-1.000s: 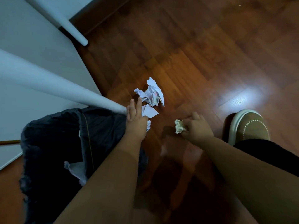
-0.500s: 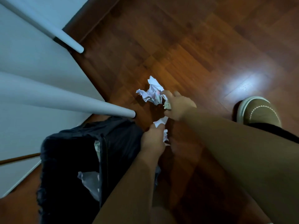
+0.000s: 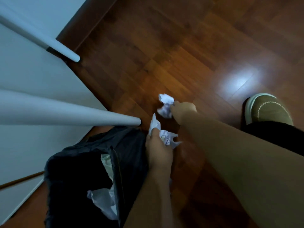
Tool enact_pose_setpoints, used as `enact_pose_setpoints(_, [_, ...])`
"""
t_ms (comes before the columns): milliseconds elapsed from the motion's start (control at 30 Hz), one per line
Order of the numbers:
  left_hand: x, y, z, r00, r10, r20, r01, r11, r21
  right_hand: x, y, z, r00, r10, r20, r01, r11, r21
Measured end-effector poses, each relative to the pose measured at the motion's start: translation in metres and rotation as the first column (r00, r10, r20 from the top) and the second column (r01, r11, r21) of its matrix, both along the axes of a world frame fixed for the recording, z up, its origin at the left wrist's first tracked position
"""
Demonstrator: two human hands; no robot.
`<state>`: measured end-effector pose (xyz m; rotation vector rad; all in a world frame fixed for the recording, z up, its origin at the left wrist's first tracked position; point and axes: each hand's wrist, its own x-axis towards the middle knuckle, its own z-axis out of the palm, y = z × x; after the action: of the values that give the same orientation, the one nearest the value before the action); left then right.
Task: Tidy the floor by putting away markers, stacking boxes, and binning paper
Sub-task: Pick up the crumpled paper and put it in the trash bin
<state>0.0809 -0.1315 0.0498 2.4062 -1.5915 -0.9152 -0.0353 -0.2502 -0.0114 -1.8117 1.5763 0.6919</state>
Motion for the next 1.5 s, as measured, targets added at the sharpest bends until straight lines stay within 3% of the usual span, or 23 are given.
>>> enact_pose_setpoints(100, [0.002, 0.000, 0.009, 0.999, -0.012, -0.035, 0.013, 1.000, 0.024, -0.032, 0.031, 0.000, 0.996, 0.071, 0.049, -0.066, 0.992, -0.104])
enact_pose_setpoints(167, [-0.002, 0.002, 0.020, 0.996, -0.020, -0.086, 0.021, 1.000, 0.014, -0.050, 0.050, 0.006, 0.995, -0.016, 0.103, 0.035, 0.981, -0.189])
enact_pose_setpoints(233, [-0.009, 0.002, 0.033, 0.992, -0.072, -0.102, 0.072, 0.997, -0.006, -0.061, 0.058, 0.021, 0.977, -0.162, 0.141, 0.186, 0.967, -0.176])
enact_pose_setpoints(433, [-0.015, 0.002, 0.110, 0.957, -0.223, -0.188, 0.185, 0.962, -0.199, -0.078, 0.082, 0.080, 0.918, -0.318, 0.239, 0.352, 0.928, -0.119])
enact_pose_setpoints(500, [-0.006, 0.011, 0.147, 0.962, -0.170, -0.214, 0.104, 0.952, -0.287, -0.078, 0.085, 0.109, 0.872, -0.375, 0.313, 0.424, 0.900, -0.102])
enact_pose_setpoints(600, [0.019, 0.040, 0.189, 0.933, 0.099, -0.346, -0.245, 0.879, -0.410, -0.068, 0.087, 0.152, 0.743, -0.463, 0.483, 0.554, 0.831, -0.057])
enact_pose_setpoints(700, [0.048, 0.072, 0.211, 0.850, 0.313, -0.424, -0.500, 0.733, -0.461, -0.048, 0.091, 0.197, 0.441, -0.575, 0.690, 0.676, 0.718, 0.166])
enact_pose_setpoints(767, [0.066, 0.092, 0.218, 0.862, 0.338, -0.378, -0.497, 0.713, -0.495, -0.031, 0.096, 0.227, 0.276, -0.598, 0.753, 0.667, 0.683, 0.297])
enact_pose_setpoints(867, [0.093, 0.109, 0.222, 0.897, 0.323, -0.302, -0.435, 0.767, -0.471, 0.006, 0.106, 0.263, 0.199, -0.537, 0.820, 0.586, 0.736, 0.339])
enact_pose_setpoints(933, [0.111, 0.113, 0.221, 0.901, 0.363, -0.237, -0.429, 0.821, -0.377, 0.037, 0.118, 0.279, 0.185, -0.524, 0.831, 0.510, 0.775, 0.375])
enact_pose_setpoints(1033, [0.132, 0.115, 0.217, 0.908, 0.376, -0.182, -0.412, 0.878, -0.242, 0.084, 0.141, 0.295, 0.251, -0.462, 0.850, 0.414, 0.846, 0.337])
enact_pose_setpoints(1100, [0.140, 0.129, 0.209, 0.970, 0.214, 0.118, -0.194, 0.968, -0.160, 0.112, 0.151, 0.295, 0.375, -0.399, 0.837, 0.387, 0.888, 0.250])
enact_pose_setpoints(1133, [0.141, 0.138, 0.204, 0.952, 0.110, 0.284, -0.081, 0.990, -0.115, 0.124, 0.154, 0.294, 0.455, -0.377, 0.807, 0.383, 0.901, 0.205])
enact_pose_setpoints(1167, [0.143, 0.148, 0.200, 0.927, 0.092, 0.363, -0.070, 0.995, -0.074, 0.134, 0.155, 0.292, 0.542, -0.360, 0.760, 0.377, 0.912, 0.163])
enact_pose_setpoints(1200, [0.147, 0.155, 0.198, 0.929, 0.148, 0.339, -0.147, 0.989, -0.028, 0.145, 0.154, 0.289, 0.626, -0.342, 0.701, 0.363, 0.923, 0.127])
enact_pose_setpoints(1300, [0.163, 0.161, 0.202, 0.929, 0.364, 0.067, -0.370, 0.916, 0.154, 0.168, 0.148, 0.286, 0.821, -0.276, 0.500, 0.280, 0.957, 0.068])
enact_pose_setpoints(1400, [0.179, 0.163, 0.208, 0.893, 0.434, -0.121, -0.406, 0.892, 0.199, 0.184, 0.138, 0.281, 0.890, -0.224, 0.398, 0.234, 0.972, 0.025])
enact_pose_setpoints(1500, [0.185, 0.169, 0.210, 0.887, 0.422, -0.191, -0.392, 0.903, 0.174, 0.194, 0.129, 0.271, 0.932, -0.181, 0.315, 0.192, 0.981, -0.004])
